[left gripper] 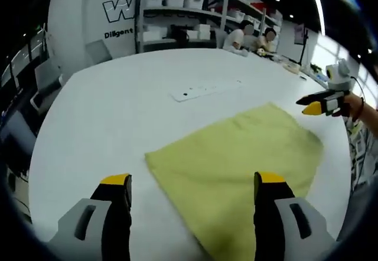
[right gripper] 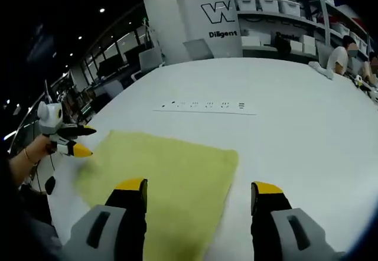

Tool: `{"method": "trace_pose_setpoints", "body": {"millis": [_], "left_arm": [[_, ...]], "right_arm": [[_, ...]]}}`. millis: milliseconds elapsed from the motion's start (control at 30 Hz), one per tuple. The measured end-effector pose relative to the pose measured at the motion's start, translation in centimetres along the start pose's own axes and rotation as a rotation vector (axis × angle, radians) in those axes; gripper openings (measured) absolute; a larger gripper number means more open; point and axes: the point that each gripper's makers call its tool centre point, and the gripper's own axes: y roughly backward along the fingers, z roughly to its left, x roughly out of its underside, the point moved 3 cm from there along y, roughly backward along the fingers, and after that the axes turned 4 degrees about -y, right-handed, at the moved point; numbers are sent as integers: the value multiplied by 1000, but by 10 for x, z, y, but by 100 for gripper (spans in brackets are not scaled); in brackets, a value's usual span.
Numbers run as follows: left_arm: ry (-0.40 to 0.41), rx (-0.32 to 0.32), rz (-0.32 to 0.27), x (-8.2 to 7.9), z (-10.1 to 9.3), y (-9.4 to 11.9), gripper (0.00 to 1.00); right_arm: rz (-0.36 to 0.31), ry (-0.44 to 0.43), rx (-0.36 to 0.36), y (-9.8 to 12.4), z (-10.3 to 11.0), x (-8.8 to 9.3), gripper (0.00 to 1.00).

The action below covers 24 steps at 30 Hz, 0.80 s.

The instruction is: Fold the garment on the visible template until the final outline fits inside the template.

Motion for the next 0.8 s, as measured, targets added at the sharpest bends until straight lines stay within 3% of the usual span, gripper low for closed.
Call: {"method": "trace_pose_setpoints", "body": {"millis": [300, 633, 800], "left_arm": [[39, 12, 1, 17, -15, 19, 85], [86, 25, -6, 35, -24, 38, 80], [82, 32, 8, 43, -27, 44, 77]], "right_arm": [[26, 11, -36, 15, 14, 15, 71], [43, 17, -51, 31, 13, 32, 69], [22, 42, -79, 41, 15, 37, 66]]}}
